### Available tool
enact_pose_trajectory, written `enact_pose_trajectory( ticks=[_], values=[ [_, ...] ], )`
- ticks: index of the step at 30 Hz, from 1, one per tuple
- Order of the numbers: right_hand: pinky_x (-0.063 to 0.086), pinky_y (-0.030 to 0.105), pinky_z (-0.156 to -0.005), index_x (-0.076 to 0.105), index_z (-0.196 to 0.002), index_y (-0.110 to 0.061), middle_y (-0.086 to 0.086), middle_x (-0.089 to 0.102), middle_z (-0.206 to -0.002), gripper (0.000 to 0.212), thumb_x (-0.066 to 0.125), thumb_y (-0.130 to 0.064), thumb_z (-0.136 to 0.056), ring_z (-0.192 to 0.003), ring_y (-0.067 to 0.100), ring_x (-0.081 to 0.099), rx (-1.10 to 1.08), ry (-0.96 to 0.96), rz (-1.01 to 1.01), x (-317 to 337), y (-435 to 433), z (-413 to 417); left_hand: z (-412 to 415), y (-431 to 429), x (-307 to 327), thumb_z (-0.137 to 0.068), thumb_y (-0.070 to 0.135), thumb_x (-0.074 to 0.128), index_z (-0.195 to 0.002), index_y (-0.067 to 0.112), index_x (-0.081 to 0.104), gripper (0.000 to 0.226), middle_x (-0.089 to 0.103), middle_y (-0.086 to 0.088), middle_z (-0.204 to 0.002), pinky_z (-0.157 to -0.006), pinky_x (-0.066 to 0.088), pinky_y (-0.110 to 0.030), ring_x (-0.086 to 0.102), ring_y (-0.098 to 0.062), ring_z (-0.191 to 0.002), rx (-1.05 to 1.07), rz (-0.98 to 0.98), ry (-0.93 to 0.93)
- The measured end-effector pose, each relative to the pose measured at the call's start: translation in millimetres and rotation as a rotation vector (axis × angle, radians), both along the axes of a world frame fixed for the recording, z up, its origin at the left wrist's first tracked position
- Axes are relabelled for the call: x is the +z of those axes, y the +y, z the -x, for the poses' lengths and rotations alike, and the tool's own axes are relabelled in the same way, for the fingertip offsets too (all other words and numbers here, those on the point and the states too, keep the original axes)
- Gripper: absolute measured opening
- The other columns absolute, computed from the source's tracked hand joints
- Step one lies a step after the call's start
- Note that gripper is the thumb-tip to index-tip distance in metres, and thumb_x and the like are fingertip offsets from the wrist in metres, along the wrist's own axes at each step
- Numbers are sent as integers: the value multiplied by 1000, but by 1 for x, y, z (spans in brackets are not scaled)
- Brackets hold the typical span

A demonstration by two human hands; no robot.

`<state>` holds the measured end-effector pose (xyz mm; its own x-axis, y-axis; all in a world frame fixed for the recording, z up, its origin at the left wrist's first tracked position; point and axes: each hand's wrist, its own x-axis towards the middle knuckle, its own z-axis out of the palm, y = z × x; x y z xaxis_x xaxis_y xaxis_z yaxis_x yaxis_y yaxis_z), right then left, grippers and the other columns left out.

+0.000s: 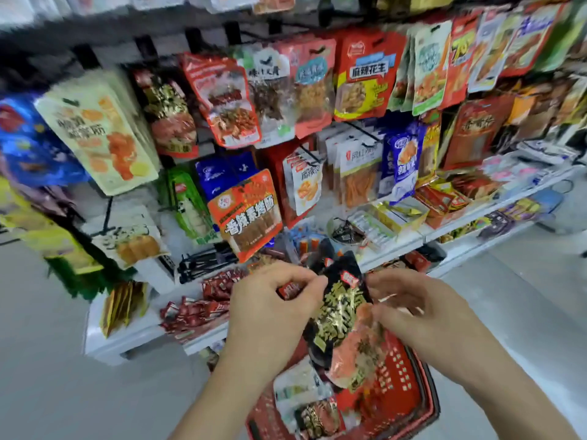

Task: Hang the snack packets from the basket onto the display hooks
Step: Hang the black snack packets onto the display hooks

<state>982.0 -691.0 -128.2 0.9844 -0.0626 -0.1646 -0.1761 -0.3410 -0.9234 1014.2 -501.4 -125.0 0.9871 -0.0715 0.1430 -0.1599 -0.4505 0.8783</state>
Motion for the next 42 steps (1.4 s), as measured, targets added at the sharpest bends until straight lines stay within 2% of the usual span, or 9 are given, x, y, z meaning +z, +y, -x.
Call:
enact_pose_trajectory(
  ticks=[5, 8, 16, 25, 28, 31, 35, 37, 42],
  values=[
    [56, 35, -55, 68, -94, -22, 0, 63, -79, 16, 74, -14, -83, -63, 16, 60, -13, -35, -247, 37, 64, -31, -6, 46, 26, -77, 23, 75, -63, 26, 71, 15, 65, 13, -71, -64, 45, -20, 61, -6, -68, 20, -20, -83],
    [59, 51, -64, 64, -92, -20, 6, 52, -74, 17, 77, -16, -80, -62, 16, 55, -12, -13, -293, 41, 97, -43, -13, 74, 32, -77, 23, 75, -64, 31, 71, 15, 65, 16, -76, -66, 48, -24, 61, -4, -72, 53, -3, -74],
    [59, 34, -60, 64, -84, -7, 13, 57, -80, 10, 71, -15, -84, -67, 13, 56, 95, 11, -441, 68, 142, -76, -36, 106, 61, -78, 21, 76, -71, 32, 74, 13, 66, 19, -77, -66, 43, -12, 61, -1, -75, 156, -8, -97],
    [61, 42, -72, 74, -81, -18, -4, 70, -85, 4, 72, -17, -84, -66, 6, 67, 92, -33, -487, 116, 135, -144, -70, 125, 120, -74, 15, 80, -78, 45, 67, 33, 66, 26, -81, -74, 45, -19, 61, 1, -82, 513, 33, -218],
    [61, 36, -71, 76, -71, -22, -11, 72, -74, 10, 77, -18, -81, -72, 8, 68, 109, -76, -418, 117, 141, -168, -77, 127, 128, -77, 12, 77, -93, 54, 64, 47, 66, 31, -97, -86, 50, -23, 62, 3, -96, 492, -66, -231],
    [59, 29, -63, 75, -71, -22, -8, 72, -79, 10, 76, -20, -81, -76, 13, 67, 66, -76, -434, 116, 155, -190, -84, 133, 133, -78, 7, 76, -104, 53, 62, 54, 63, 37, -102, -90, 44, -9, 57, 14, -101, 454, -163, -251],
    [61, 46, -70, 72, -81, -18, -6, 66, -91, 5, 73, -18, -86, -61, 15, 67, 15, -72, -403, 113, 175, -223, -100, 151, 124, -79, 1, 73, -90, 49, 71, 50, 66, 35, -90, -82, 50, -15, 63, 9, -86, 434, -46, -110],
    [61, 43, -73, 70, -84, -15, 1, 65, -98, 7, 69, -11, -89, -57, 12, 68, 39, -70, -415, 111, 184, -239, -108, 157, 119, -79, 1, 74, -88, 47, 72, 47, 66, 35, -92, -78, 50, -15, 62, 9, -81, 378, -77, -85],
    [60, 29, -68, 69, -85, -11, 7, 64, -93, 10, 67, -2, -88, -65, 11, 68, 5, -110, -500, 110, 200, -269, -144, 161, 113, -87, 11, 68, -90, 55, 67, 44, 67, 28, -108, -93, 38, -3, 54, 12, -110, 257, -130, -74]
  ],
)
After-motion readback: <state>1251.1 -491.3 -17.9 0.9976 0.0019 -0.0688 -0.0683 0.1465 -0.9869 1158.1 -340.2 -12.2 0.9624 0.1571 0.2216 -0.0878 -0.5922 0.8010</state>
